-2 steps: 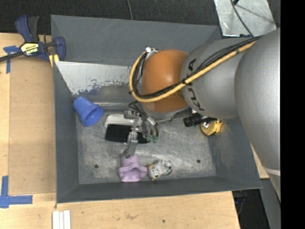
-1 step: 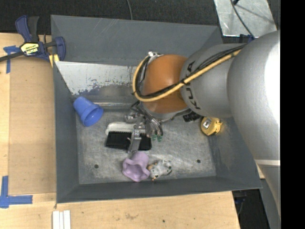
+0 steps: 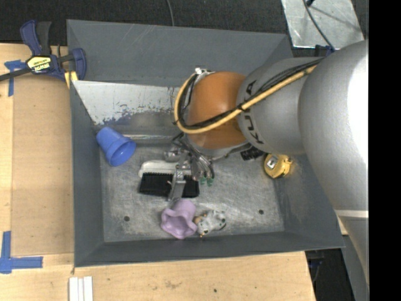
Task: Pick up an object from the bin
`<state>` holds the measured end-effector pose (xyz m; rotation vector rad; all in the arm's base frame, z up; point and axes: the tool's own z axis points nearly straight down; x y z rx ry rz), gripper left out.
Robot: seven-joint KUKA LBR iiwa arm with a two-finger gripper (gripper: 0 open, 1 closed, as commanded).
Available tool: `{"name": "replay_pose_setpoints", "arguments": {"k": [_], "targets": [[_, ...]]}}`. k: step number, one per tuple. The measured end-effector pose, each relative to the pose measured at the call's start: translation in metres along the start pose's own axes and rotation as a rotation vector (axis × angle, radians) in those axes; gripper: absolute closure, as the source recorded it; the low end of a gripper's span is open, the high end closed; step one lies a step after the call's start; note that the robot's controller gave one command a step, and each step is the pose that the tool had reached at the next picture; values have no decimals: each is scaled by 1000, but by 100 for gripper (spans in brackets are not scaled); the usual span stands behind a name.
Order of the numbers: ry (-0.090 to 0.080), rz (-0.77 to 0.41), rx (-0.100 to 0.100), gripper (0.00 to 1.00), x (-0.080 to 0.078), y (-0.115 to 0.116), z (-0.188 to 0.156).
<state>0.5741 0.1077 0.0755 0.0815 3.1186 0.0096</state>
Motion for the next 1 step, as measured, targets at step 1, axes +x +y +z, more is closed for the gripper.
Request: {"name": "replay_pose_setpoints", "arguments": {"k": [1], "targets": [[12, 6, 4, 100, 6, 7, -173]]}}
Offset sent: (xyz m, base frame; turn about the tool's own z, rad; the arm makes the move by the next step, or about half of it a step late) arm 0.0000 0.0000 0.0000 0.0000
